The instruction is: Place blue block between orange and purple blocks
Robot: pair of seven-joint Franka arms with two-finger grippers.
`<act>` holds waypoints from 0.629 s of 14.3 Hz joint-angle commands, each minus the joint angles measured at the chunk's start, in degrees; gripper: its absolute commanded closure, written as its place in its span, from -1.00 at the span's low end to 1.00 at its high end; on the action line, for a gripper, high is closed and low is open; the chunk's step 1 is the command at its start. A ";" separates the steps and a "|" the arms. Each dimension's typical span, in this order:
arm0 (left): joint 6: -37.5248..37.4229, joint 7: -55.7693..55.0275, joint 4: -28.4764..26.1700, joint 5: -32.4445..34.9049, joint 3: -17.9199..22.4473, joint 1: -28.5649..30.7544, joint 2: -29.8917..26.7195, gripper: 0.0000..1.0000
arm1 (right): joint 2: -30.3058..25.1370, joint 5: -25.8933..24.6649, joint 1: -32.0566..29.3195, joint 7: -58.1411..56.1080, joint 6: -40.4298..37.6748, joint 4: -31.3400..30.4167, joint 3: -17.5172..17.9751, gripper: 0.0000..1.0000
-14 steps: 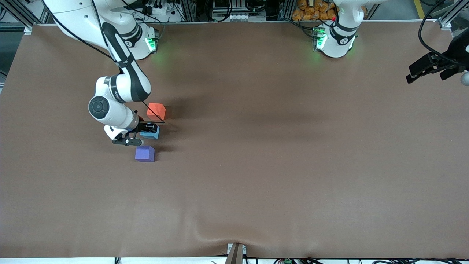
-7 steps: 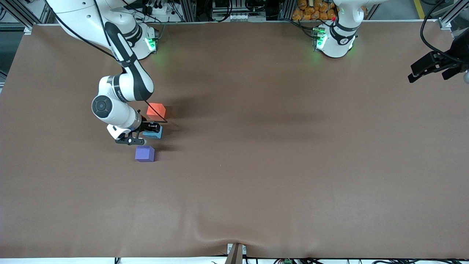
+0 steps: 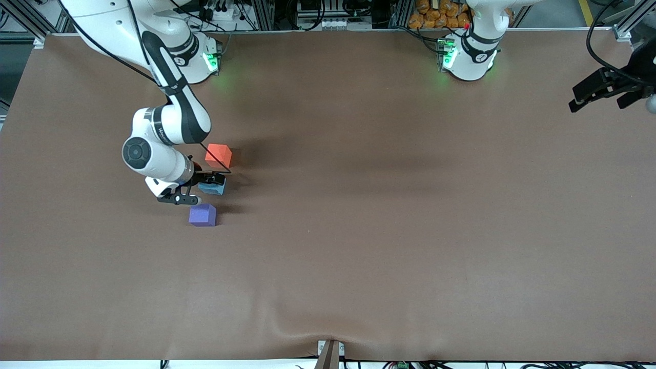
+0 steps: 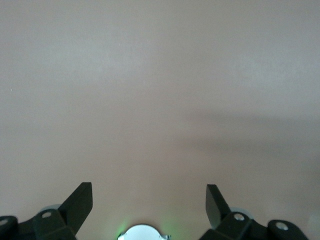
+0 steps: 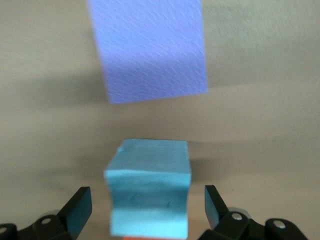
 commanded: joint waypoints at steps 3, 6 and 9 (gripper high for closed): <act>-1.55 0.46 0.46 0.40 -0.78 0.27 -0.88 -1.00 | 0.33 1.22 -2.33 0.02 -26.16 25.86 0.16 -1.00; -1.64 0.55 0.28 1.18 -0.78 0.19 -1.15 -1.00 | 0.86 -0.80 -7.85 -5.31 -35.03 38.53 0.51 -1.00; -1.55 0.20 -0.25 1.72 -1.49 0.36 -2.37 -1.00 | 0.60 -3.51 -11.28 -9.21 -41.91 45.76 1.04 -1.00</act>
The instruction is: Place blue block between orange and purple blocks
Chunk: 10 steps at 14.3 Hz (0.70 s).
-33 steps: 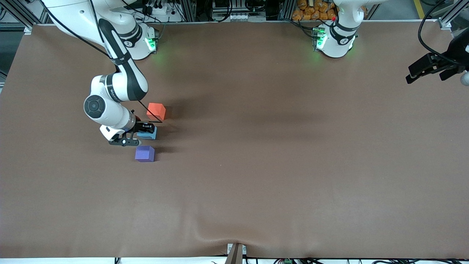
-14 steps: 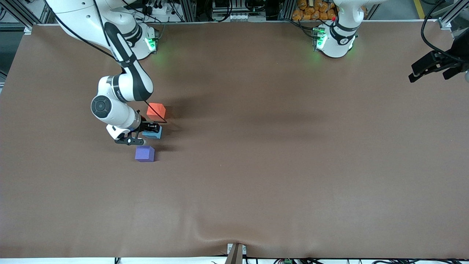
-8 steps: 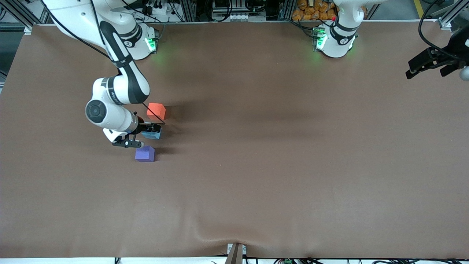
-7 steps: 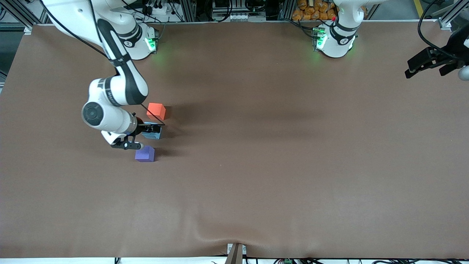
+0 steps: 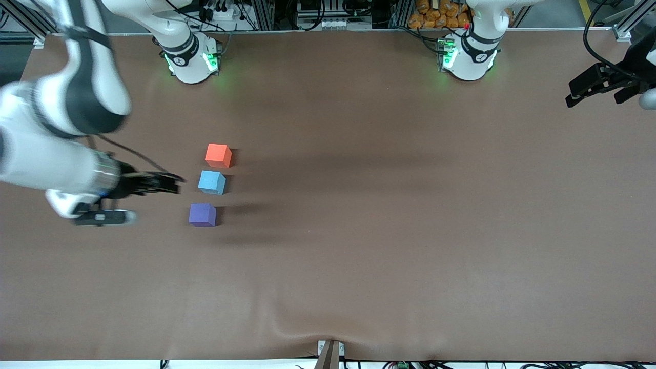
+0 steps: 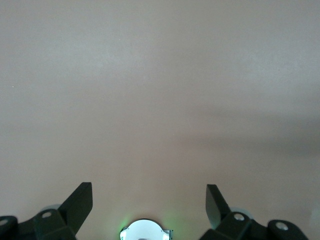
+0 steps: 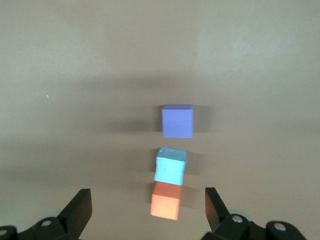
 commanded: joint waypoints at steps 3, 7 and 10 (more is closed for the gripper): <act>-0.88 0.02 -1.16 1.16 -0.84 0.38 -2.77 -1.00 | -0.20 -7.71 -13.53 -2.40 -11.01 8.97 13.65 -1.00; -0.70 -0.07 -1.87 1.16 -1.19 0.38 -3.30 -1.00 | -7.65 -8.15 -11.83 -1.69 -11.23 5.58 9.94 -1.00; -0.61 0.02 -2.05 1.16 -1.19 0.38 -3.56 -1.00 | -17.75 -8.15 -11.11 -2.31 -3.60 -7.83 8.16 -1.00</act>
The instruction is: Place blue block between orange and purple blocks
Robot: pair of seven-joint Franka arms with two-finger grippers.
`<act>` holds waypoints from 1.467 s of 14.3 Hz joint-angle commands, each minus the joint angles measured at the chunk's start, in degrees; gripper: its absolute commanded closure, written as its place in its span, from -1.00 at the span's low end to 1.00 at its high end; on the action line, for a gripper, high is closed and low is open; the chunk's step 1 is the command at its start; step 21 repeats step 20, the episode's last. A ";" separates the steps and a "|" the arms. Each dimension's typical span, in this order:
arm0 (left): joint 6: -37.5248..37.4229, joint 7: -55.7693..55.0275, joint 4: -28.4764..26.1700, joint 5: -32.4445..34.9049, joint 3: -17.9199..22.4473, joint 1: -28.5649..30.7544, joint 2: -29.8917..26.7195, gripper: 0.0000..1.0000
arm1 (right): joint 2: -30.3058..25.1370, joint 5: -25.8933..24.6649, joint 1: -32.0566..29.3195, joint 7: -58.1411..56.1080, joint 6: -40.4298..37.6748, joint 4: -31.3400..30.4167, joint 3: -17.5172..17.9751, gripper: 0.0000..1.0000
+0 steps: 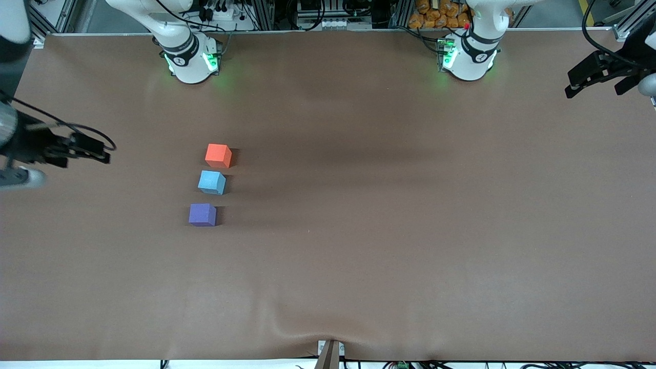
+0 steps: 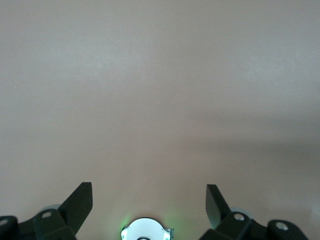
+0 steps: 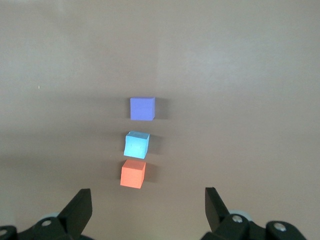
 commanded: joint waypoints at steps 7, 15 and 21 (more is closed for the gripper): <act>1.85 0.02 -6.64 1.13 -1.64 0.39 -5.94 -1.00 | -12.09 -2.07 3.02 -6.04 6.14 -12.28 -6.26 -1.00; 1.33 1.16 -2.86 1.04 -1.20 0.47 -3.57 -1.00 | -9.62 -5.05 3.37 -6.48 -0.29 -4.88 -5.91 -1.00; 1.33 1.34 -2.86 1.04 -1.20 0.47 -3.13 -1.00 | -9.53 -6.29 3.28 -6.65 -0.72 -4.88 -5.82 -1.00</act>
